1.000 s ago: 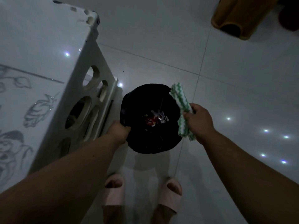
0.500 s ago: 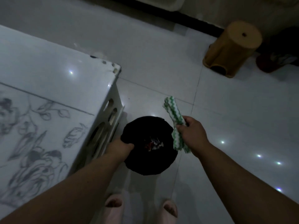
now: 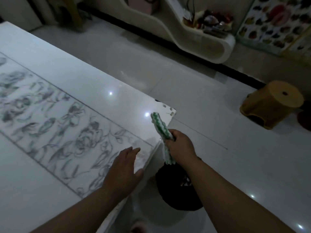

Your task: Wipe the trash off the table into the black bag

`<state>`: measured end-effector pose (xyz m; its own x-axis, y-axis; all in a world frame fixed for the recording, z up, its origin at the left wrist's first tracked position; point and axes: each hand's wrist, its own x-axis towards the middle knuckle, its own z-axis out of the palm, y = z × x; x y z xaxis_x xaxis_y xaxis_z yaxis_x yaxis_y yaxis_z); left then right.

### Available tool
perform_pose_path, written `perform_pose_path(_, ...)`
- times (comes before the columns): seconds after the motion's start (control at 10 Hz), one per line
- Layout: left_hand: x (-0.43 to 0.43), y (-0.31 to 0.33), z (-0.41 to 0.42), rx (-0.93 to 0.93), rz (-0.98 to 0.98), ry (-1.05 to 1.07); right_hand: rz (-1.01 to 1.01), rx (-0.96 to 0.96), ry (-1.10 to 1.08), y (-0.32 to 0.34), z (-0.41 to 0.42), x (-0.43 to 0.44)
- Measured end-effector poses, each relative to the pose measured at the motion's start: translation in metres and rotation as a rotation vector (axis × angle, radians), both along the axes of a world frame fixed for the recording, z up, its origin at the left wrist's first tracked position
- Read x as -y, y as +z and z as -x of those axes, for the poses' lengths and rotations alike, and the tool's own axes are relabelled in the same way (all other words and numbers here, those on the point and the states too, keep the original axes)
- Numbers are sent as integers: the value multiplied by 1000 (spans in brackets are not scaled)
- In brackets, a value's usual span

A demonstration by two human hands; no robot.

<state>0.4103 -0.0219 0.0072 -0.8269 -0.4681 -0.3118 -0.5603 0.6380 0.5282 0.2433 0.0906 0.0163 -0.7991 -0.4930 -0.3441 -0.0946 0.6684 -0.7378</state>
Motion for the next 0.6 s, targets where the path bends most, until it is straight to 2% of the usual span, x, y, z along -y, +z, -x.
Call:
perform_pose_path(0.2,54,8,-46,-7,91,92,-175,-74,155,-19,-41,69)
perform_pose_path(0.4,92,-13,-78,75,251,-1,-308,-35,345,-65,-78,105)
perform_pose_path(0.6,102,-28,-89,121,279,-68,-308,-151,372,-76,-95,108)
